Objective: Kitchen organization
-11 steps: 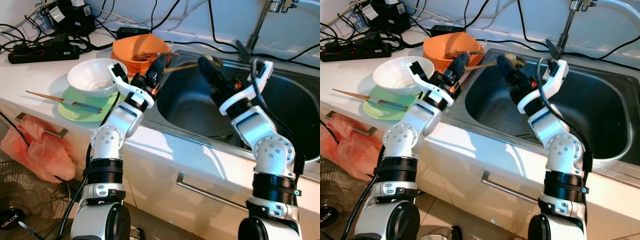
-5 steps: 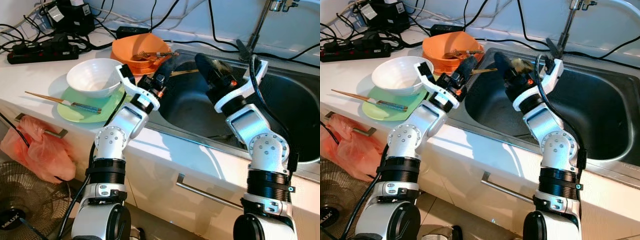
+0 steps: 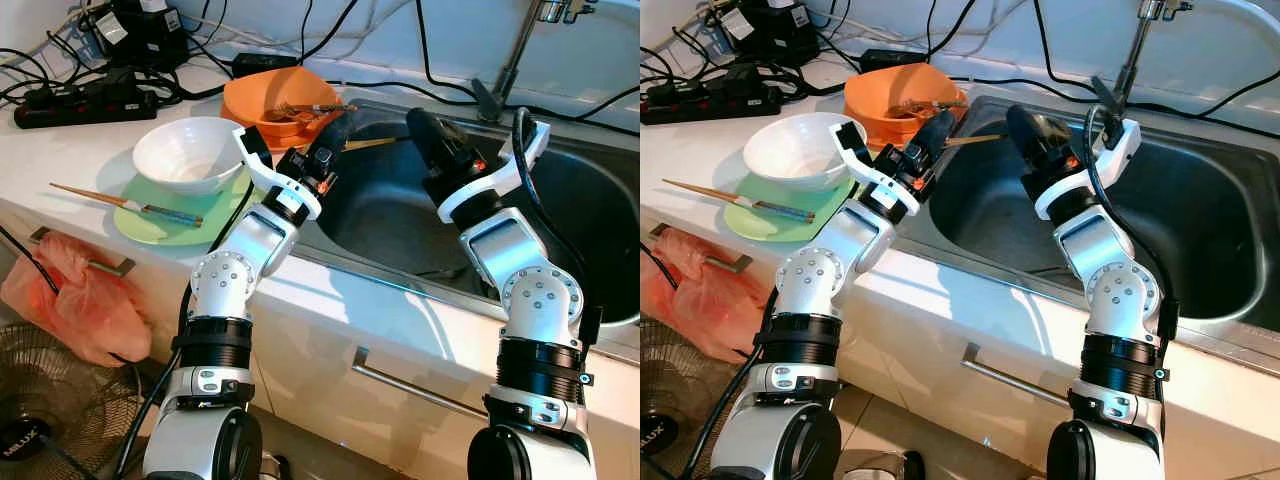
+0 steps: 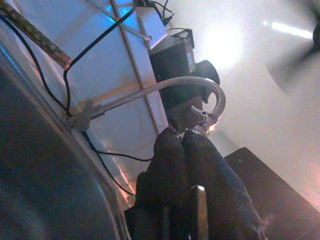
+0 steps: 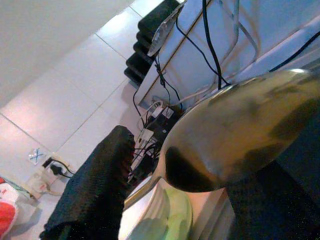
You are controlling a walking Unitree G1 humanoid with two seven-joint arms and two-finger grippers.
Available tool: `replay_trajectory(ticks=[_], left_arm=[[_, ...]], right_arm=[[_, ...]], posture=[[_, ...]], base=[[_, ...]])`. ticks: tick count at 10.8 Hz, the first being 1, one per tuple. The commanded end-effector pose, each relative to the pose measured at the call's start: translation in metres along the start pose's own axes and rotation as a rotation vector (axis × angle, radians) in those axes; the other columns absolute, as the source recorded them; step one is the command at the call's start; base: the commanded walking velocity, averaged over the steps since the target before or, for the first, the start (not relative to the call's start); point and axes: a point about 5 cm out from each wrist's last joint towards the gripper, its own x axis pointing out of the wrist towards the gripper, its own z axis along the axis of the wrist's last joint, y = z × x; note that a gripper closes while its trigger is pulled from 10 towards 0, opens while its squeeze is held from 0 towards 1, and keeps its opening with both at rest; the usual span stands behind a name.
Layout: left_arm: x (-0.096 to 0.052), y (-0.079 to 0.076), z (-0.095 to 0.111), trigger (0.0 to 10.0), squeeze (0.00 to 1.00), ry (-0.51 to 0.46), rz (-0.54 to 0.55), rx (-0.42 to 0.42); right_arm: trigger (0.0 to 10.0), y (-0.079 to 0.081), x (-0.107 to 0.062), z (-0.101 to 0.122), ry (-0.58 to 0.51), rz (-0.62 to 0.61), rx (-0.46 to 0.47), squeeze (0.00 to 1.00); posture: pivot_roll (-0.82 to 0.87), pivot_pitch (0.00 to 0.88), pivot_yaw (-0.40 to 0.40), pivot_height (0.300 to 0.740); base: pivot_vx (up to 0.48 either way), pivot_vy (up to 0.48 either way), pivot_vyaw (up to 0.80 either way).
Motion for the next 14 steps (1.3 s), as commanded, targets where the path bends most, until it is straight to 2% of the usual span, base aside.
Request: replay_trajectory(ticks=[1, 10, 11, 12, 13, 14], left_arm=[[0.014, -0.011, -0.034, 0.0, 0.00, 0.021, -0.066, -0.131], [0.013, -0.011, -0.049, 0.0, 0.00, 0.075, -0.072, -0.143], [0.014, -0.010, -0.051, 3.8, 0.00, 0.094, -0.053, -0.115], [0.014, -0.007, -0.053, 10.0, 0.83, 0.113, -0.018, -0.064], [0.013, -0.007, -0.056, 10.0, 1.00, 0.130, -0.025, -0.081], [0.012, -0.007, -0.060, 10.0, 1.00, 0.167, -0.027, -0.070]], right_arm=[[0.0, 0.004, 0.004, 0.004, -0.012, 0.009, 0.009, 0.00], [0.0, 0.001, 0.006, 0.007, -0.027, -0.012, 0.013, 0.00], [0.0, 0.000, 0.006, 0.008, -0.029, -0.018, 0.013, 0.00], [0.0, -0.001, 0.006, 0.008, -0.031, -0.022, 0.013, 0.00], [0.0, -0.001, 0.006, 0.008, -0.034, -0.025, 0.014, 0.00], [0.0, -0.002, 0.005, 0.009, -0.042, -0.031, 0.010, 0.00]], posture=[[-0.01, 0.052, 0.058, 0.740], [-0.02, 0.042, 0.056, 0.740], [-0.02, 0.043, 0.058, 0.740], [-0.02, 0.044, 0.058, 0.740], [-0.02, 0.045, 0.059, 0.740], [-0.02, 0.044, 0.057, 0.740]], base=[[0.000, 0.000, 0.00], [0.000, 0.000, 0.00], [0.000, 0.000, 0.00], [0.000, 0.000, 0.00], [0.000, 0.000, 0.00], [0.000, 0.000, 0.00]])
